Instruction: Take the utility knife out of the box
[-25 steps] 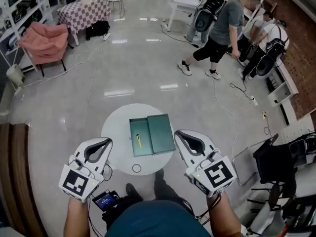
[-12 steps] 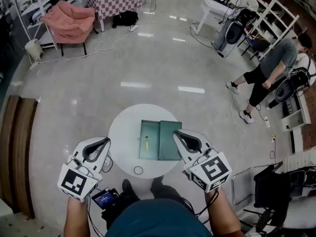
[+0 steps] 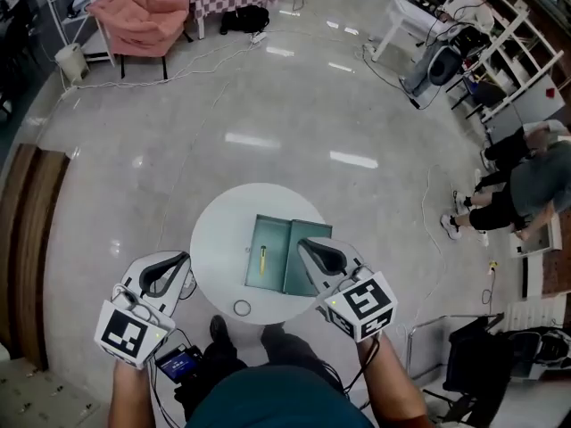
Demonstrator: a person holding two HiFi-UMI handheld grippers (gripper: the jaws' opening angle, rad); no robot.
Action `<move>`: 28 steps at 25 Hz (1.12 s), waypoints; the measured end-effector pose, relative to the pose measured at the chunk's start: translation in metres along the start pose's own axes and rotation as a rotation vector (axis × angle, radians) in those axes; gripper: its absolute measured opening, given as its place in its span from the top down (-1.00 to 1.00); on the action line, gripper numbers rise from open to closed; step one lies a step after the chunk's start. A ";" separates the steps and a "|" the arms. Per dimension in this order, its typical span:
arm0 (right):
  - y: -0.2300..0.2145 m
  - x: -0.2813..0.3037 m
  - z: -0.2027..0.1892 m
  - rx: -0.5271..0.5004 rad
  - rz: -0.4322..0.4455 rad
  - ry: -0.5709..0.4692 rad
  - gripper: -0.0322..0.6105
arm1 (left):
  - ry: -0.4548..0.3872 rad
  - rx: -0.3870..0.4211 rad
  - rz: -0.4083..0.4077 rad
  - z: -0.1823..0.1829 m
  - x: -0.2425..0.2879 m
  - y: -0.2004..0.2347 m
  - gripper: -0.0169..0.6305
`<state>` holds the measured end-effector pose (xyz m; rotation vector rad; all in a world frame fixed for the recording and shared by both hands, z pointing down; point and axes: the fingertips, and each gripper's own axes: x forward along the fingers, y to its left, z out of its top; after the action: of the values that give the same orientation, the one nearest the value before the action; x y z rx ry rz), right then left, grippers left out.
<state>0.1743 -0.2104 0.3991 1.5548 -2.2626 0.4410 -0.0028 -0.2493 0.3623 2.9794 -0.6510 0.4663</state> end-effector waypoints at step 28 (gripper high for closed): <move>-0.034 0.197 -0.201 0.058 0.109 0.448 0.78 | 0.117 -0.144 0.025 -0.124 0.069 0.070 0.89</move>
<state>0.1644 -0.2944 0.6695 1.2113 -2.0012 0.8029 -0.0062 -0.3257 0.5005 2.7881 -0.6807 0.5650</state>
